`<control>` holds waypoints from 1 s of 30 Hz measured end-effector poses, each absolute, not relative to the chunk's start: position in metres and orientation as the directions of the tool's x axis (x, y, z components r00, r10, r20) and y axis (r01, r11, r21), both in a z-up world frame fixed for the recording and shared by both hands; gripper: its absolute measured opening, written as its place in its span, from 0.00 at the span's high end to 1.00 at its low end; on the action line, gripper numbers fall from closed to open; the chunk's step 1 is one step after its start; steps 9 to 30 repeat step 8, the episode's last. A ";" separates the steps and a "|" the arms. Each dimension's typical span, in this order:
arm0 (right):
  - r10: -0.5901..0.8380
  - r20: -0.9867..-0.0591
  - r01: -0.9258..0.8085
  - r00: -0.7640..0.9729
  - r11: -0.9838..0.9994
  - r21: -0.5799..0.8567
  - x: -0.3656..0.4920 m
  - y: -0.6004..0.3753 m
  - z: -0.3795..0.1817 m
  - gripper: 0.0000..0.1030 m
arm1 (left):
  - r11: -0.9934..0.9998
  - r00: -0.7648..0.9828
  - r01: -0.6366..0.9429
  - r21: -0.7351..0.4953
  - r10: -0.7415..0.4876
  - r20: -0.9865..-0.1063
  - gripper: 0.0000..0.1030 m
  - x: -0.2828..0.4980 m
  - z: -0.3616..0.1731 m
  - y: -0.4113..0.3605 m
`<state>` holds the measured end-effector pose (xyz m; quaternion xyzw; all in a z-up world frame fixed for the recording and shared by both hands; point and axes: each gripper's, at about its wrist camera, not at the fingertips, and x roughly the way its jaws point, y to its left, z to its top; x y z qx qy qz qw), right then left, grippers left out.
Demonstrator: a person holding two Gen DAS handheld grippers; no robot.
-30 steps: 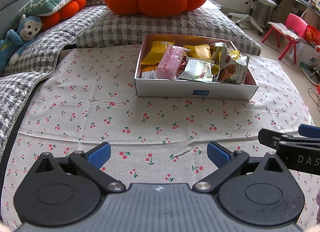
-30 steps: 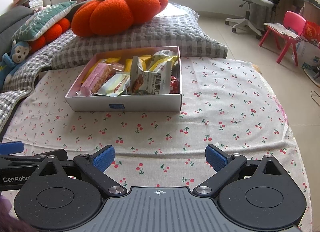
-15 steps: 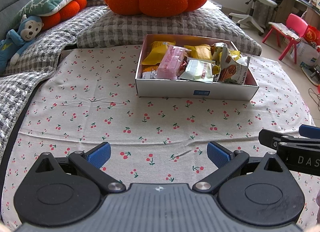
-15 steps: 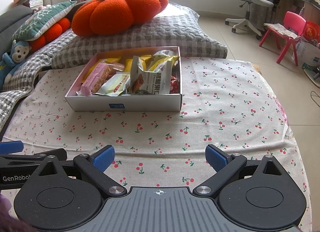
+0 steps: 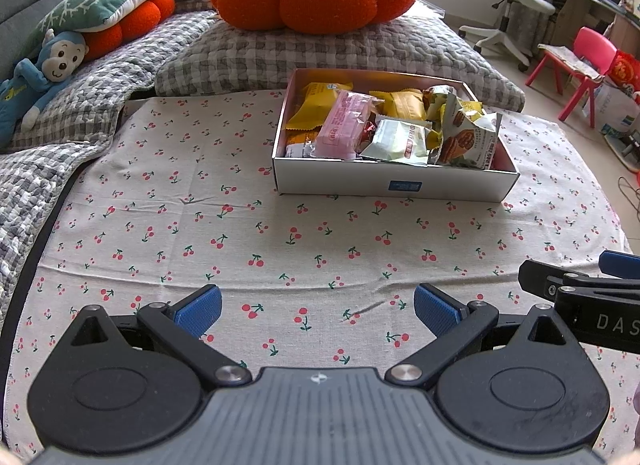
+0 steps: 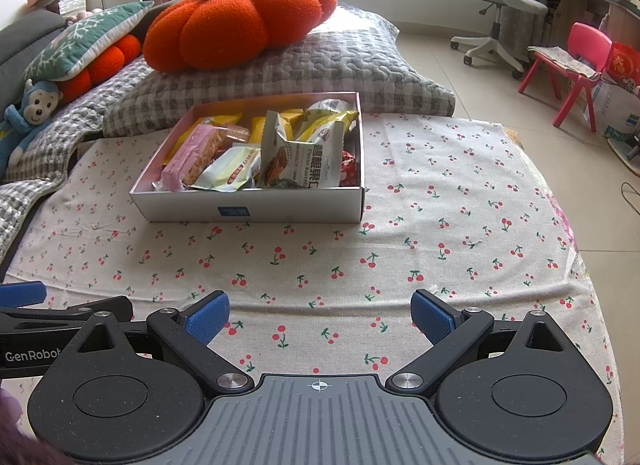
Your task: Organize snacks
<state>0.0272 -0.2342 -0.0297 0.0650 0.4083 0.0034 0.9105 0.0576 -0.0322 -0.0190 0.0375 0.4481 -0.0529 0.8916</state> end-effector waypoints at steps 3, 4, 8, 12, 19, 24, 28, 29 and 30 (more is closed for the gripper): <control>0.059 -0.744 0.047 0.666 0.992 0.121 0.027 -0.234 -0.029 0.04 | 0.992 0.593 0.127 0.023 -0.057 -0.803 0.00 0.058 -0.019 -0.032; 0.059 -0.744 0.047 0.666 0.992 0.121 0.027 -0.234 -0.030 0.04 | 0.992 0.594 0.127 0.025 -0.056 -0.802 0.00 0.058 -0.019 -0.032; 0.059 -0.744 0.046 0.666 0.992 0.121 0.027 -0.234 -0.031 0.04 | 0.991 0.593 0.129 0.024 -0.057 -0.803 0.00 0.058 -0.019 -0.033; 0.059 -0.744 0.046 0.666 0.992 0.121 0.027 -0.234 -0.031 0.04 | 0.991 0.593 0.129 0.024 -0.057 -0.803 0.00 0.058 -0.019 -0.033; 0.059 -0.744 0.046 0.666 0.992 0.121 0.027 -0.234 -0.031 0.04 | 0.991 0.593 0.129 0.024 -0.057 -0.803 0.00 0.058 -0.019 -0.033; 0.059 -0.744 0.046 0.666 0.992 0.121 0.027 -0.234 -0.031 0.04 | 0.991 0.593 0.129 0.024 -0.057 -0.803 0.00 0.058 -0.019 -0.033; 0.059 -0.744 0.046 0.666 0.992 0.121 0.027 -0.234 -0.031 0.04 | 0.991 0.593 0.129 0.024 -0.057 -0.803 0.00 0.058 -0.019 -0.033; 0.059 -0.744 0.046 0.666 0.992 0.121 0.027 -0.234 -0.031 0.04 | 0.991 0.593 0.129 0.024 -0.057 -0.803 0.00 0.058 -0.019 -0.033; 0.059 -0.744 0.046 0.666 0.992 0.121 0.027 -0.234 -0.031 0.04 | 0.991 0.593 0.129 0.024 -0.057 -0.803 0.00 0.058 -0.019 -0.033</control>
